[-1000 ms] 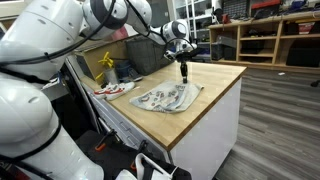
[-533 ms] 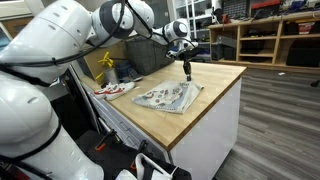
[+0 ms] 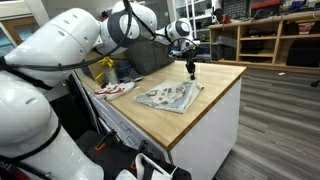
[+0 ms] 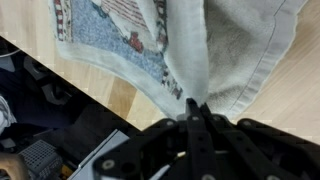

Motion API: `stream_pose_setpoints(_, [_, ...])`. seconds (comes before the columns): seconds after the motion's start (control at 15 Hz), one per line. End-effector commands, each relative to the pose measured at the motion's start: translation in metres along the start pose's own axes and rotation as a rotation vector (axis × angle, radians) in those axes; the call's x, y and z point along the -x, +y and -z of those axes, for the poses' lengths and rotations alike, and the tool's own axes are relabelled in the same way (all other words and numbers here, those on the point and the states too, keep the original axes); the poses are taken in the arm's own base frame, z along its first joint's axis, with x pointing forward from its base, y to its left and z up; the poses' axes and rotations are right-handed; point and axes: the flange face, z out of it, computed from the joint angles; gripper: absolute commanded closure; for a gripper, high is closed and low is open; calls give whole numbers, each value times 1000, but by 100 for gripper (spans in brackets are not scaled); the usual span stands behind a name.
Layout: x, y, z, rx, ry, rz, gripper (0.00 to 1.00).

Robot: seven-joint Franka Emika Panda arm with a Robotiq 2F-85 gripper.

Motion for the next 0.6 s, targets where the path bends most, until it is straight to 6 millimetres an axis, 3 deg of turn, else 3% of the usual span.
stream_pose_setpoints(0.0, [-15,-2,-3,22,25,-74,100])
stream_pose_setpoints(0.53, [-26,-13,-13,-21,81,-173,100])
